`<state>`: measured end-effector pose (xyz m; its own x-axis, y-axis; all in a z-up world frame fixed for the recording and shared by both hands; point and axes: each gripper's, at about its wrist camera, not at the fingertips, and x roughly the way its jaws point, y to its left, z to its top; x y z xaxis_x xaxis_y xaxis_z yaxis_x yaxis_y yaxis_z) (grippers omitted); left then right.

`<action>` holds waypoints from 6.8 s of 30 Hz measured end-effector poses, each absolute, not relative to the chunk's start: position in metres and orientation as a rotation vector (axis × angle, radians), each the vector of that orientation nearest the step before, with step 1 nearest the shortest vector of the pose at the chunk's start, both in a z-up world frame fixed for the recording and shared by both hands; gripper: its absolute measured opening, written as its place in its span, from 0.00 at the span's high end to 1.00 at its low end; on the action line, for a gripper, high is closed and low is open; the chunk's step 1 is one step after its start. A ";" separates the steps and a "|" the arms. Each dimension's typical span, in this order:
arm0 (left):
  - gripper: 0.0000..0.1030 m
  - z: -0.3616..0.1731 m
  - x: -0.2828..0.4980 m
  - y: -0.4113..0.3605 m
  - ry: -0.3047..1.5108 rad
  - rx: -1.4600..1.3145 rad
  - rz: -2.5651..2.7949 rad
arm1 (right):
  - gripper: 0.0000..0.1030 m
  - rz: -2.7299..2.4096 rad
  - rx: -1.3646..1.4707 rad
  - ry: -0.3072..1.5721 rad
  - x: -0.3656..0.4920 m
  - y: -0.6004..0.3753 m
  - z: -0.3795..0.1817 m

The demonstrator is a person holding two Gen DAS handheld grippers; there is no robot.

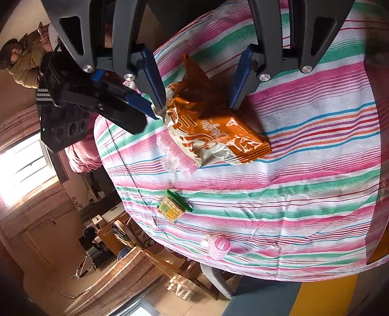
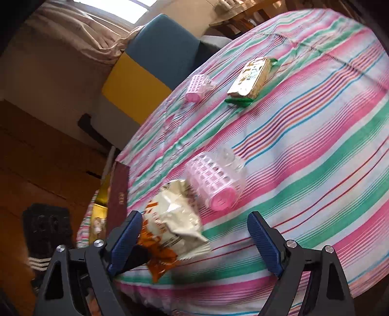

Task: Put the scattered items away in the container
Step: 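Grasp the orange snack bag with the left tool while the right tool approaches the pink rollers, then close the right tool on the pink roller while the left tool holds the snack bag, then carry the snack bag and pink roller over the gold tray, then open both tools into the tray and withdraw toward the remaining items, then move the left tool to the second pink roller while the right tool approaches the cracker pack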

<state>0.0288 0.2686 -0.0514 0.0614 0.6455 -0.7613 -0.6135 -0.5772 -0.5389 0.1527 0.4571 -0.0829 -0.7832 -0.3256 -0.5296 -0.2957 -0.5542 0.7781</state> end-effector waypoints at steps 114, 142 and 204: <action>0.36 0.009 0.014 0.147 0.128 -1.037 2.254 | 0.42 -3.015 1.334 -0.258 0.075 0.329 -0.019; 0.36 -0.022 -0.077 0.003 -0.021 -1.198 2.578 | 0.42 -2.663 1.303 0.046 -0.082 0.155 -0.026; 0.34 -0.002 0.030 0.201 0.293 -1.057 2.146 | 0.27 -3.042 1.447 -0.775 0.096 0.389 -0.058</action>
<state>0.0302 0.2011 -0.0022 -0.4090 0.5015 -0.7624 -0.6876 -0.7186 -0.1038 0.0964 0.3893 -0.0582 -0.6088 0.0901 -0.7882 -0.4561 -0.8526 0.2549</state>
